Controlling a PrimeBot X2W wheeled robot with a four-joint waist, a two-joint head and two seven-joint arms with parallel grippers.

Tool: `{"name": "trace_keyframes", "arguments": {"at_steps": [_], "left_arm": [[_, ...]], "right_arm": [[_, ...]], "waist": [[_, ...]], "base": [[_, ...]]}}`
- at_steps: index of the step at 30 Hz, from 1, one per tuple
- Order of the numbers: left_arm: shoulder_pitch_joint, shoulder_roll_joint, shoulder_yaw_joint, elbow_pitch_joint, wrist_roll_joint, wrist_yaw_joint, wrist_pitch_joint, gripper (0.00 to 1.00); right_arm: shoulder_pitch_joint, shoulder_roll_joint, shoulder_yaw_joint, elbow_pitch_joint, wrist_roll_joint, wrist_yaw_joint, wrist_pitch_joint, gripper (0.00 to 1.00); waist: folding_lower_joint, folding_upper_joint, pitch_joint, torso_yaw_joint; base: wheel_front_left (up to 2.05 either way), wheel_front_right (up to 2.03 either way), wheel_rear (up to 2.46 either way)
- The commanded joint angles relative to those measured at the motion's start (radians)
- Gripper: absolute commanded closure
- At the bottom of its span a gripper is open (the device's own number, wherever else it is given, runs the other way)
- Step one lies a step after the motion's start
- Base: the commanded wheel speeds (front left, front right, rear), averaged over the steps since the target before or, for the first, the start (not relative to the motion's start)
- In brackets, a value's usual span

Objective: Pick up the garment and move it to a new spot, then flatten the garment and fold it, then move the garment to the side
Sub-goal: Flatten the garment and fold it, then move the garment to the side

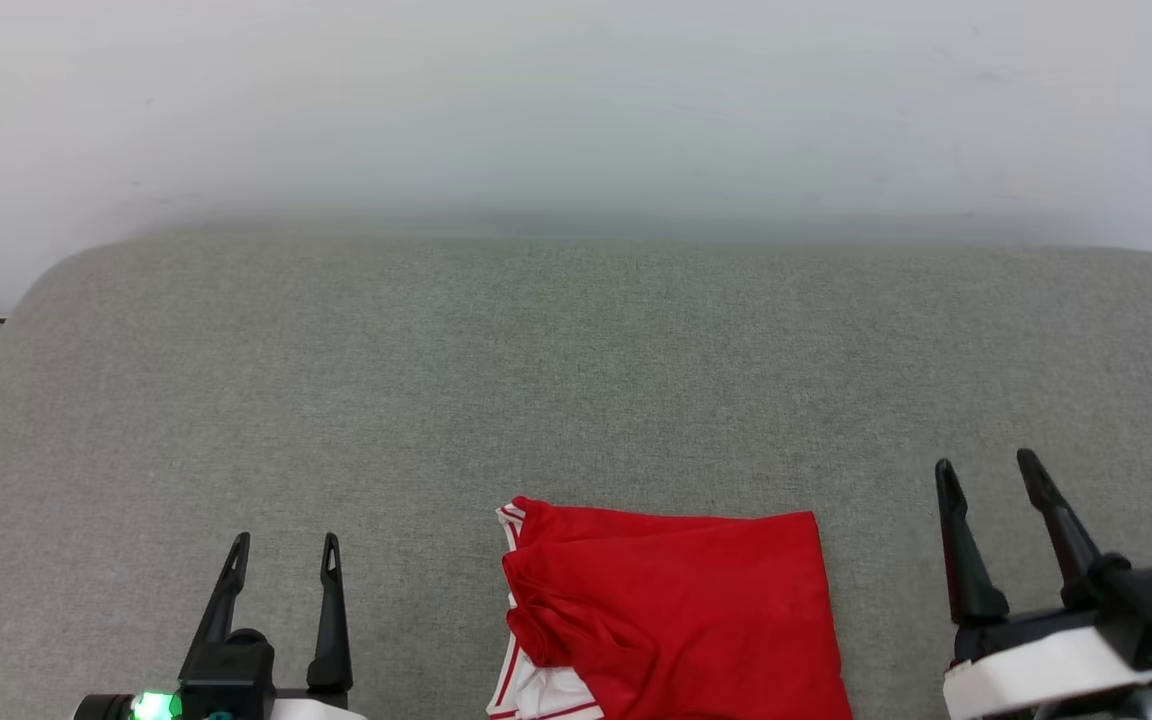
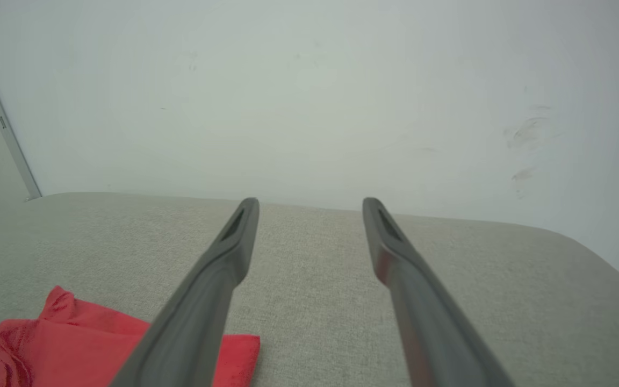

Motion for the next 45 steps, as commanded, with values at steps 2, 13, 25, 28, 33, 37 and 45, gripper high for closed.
{"name": "trace_keyframes", "arguments": {"at_steps": [2,13,25,28,33,37,45], "left_arm": [[0.013,0.005,-0.007,-0.002,0.006,0.003,-0.003,0.00],[0.028,0.016,-0.028,-0.002,0.002,0.004,-0.002,0.00],[0.029,0.025,-0.038,0.006,-0.006,0.009,-0.003,0.00],[0.030,0.027,-0.040,0.005,-0.007,0.010,-0.003,0.00],[0.030,0.030,-0.044,0.006,-0.007,0.012,-0.002,0.00],[0.026,0.030,-0.043,0.007,-0.012,0.013,-0.003,0.00],[0.010,0.025,-0.047,0.009,-0.017,0.009,-0.003,0.00]], "right_arm": [[0.045,0.016,0.001,-0.033,-0.010,-0.001,-0.002,0.00],[0.153,0.040,-0.004,-0.106,0.009,-0.001,0.002,0.00],[0.169,0.041,0.004,-0.100,0.027,-0.001,0.017,0.00],[0.169,0.041,0.005,-0.096,0.029,-0.001,0.017,0.00],[0.154,0.041,-0.002,-0.091,0.030,-0.001,0.018,0.00],[0.111,0.040,-0.005,-0.105,0.002,-0.001,0.023,0.00],[-0.029,-0.044,-0.014,-0.143,0.022,-0.001,0.098,0.00]], "waist": [[0.0001,-0.0001,-0.006,0.005],[0.0001,-0.0001,-0.023,0.019],[0.0001,-0.0001,-0.027,0.029],[0.0001,-0.0001,-0.028,0.030],[0.0001,-0.0001,-0.028,0.034],[0.0001,-0.0001,-0.026,0.038],[0.0001,-0.0001,-0.014,0.046]], "base": [[0.00,0.00,0.00],[0.00,0.00,0.00],[0.00,0.00,0.00],[0.00,0.00,0.00],[0.00,0.00,0.00],[0.00,0.00,0.00],[0.00,0.00,0.00]]}}
